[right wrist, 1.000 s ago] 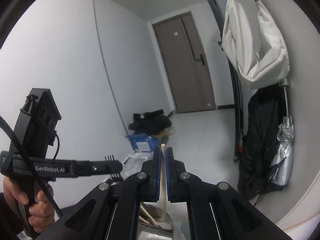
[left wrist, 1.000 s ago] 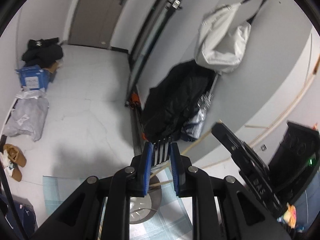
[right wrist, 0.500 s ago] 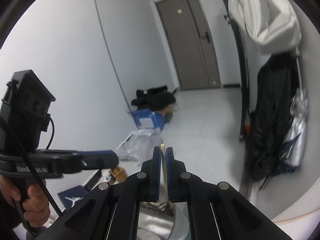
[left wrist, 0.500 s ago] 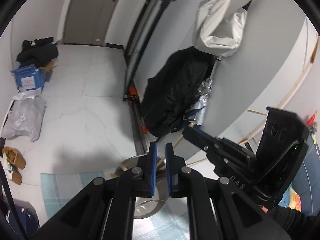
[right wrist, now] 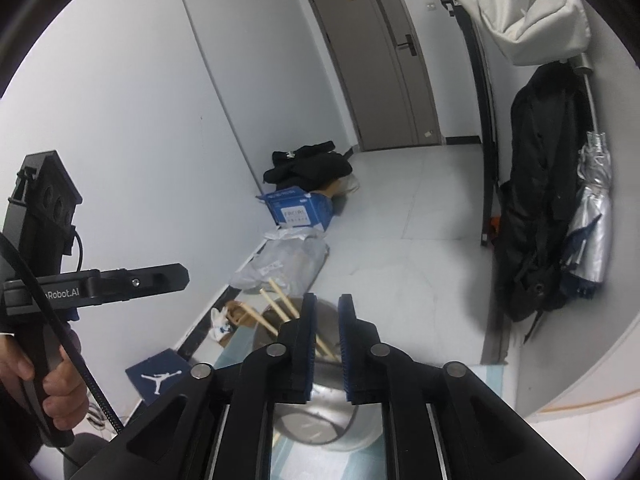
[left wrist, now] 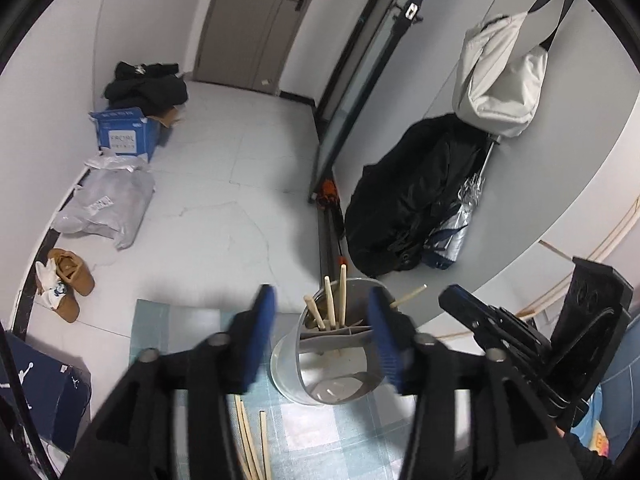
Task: Organize utensils
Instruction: 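Open both tools over the white holder to drop the fork and chopstick in, then move both open tools back down over the remaining chopsticks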
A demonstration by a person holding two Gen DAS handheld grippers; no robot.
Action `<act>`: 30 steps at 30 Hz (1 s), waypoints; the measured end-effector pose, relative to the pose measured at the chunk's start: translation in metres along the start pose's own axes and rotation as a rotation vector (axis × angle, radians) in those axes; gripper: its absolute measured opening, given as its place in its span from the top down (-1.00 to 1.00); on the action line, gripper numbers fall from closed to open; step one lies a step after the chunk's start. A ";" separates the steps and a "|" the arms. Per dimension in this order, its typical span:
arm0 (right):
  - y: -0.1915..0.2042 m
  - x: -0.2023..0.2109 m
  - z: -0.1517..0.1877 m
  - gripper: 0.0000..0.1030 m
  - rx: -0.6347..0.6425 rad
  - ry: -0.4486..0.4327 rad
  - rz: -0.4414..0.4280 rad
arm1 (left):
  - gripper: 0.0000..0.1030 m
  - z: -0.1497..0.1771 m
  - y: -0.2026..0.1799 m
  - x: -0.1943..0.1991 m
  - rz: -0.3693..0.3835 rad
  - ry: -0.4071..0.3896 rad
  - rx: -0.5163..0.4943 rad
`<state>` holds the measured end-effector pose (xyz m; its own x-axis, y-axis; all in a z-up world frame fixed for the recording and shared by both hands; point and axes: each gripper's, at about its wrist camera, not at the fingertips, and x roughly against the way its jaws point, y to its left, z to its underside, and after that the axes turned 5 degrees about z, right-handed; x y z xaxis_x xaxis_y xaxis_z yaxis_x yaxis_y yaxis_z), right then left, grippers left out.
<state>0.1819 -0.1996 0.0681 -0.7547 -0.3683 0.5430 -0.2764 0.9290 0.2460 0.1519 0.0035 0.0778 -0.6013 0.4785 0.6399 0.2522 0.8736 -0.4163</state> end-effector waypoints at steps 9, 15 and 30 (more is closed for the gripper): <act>0.015 0.047 0.020 0.04 -0.025 -0.062 0.019 | -0.60 0.028 -0.015 0.044 -0.111 -0.142 -0.024; 0.032 0.078 0.037 -0.27 -0.024 -0.109 0.026 | -0.80 0.051 -0.021 0.068 -0.171 -0.198 -0.020; 0.063 0.110 0.101 -0.72 0.005 -0.147 0.052 | -0.98 0.109 -0.009 0.092 -0.300 -0.310 -0.024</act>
<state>0.0215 -0.1776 0.0621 -0.8470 -0.3108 0.4312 -0.2374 0.9470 0.2163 0.0113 0.0303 0.0698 -0.8493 0.1568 0.5042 0.0467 0.9735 -0.2240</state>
